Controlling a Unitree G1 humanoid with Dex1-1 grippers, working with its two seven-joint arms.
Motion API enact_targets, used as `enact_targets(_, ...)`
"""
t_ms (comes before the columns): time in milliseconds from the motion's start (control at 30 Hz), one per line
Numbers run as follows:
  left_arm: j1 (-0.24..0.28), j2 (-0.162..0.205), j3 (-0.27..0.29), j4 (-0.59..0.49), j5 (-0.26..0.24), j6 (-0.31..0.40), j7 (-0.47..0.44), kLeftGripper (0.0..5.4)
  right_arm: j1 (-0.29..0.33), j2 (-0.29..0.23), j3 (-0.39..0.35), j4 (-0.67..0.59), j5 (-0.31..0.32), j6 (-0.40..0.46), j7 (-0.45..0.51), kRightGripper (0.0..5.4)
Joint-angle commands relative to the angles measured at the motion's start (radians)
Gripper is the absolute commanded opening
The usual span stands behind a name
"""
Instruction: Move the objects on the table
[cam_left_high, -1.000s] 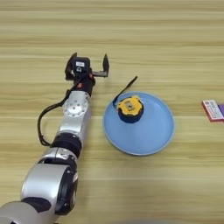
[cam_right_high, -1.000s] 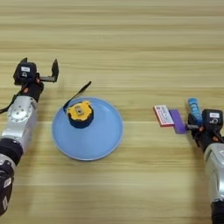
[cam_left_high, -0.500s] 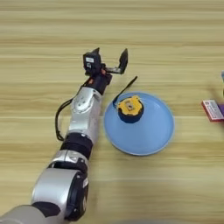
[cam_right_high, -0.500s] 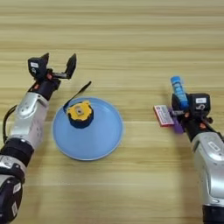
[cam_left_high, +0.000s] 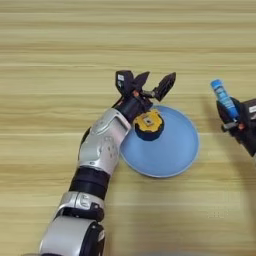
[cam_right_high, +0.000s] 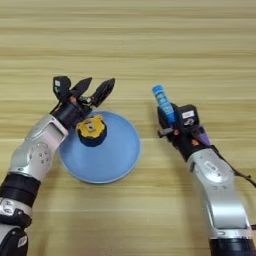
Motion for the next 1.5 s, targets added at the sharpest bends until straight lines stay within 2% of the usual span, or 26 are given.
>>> enact_targets(33,0.017,-0.001,-0.022,-0.03,0.015,0.037,-0.01,5.4,-0.041,0.017,0.061,-0.025,-0.032,-0.011,0.016,1.42)
enact_targets(233,0.027,-0.01,-0.036,-0.03,0.012,0.059,-0.012,5.4,-0.044,0.036,0.126,-0.062,-0.054,-0.014,0.034,1.42)
enact_targets(400,0.042,-0.021,-0.061,-0.015,0.022,0.084,-0.015,5.4,-0.047,0.045,0.147,-0.083,-0.065,-0.007,0.037,1.42)
enact_targets(667,0.038,-0.033,-0.039,-0.015,-0.022,0.151,-0.021,5.4,-0.047,0.052,0.162,-0.094,-0.073,-0.004,0.04,1.42)
enact_targets(1133,0.045,-0.049,-0.017,-0.056,-0.064,0.224,-0.014,4.11,-0.041,0.062,0.198,-0.055,-0.1,-0.018,0.043,1.42)
enact_targets(1500,0.045,-0.056,0.008,-0.077,-0.101,0.26,-0.012,3.04,-0.041,0.067,0.191,-0.056,-0.104,-0.019,0.047,1.42)
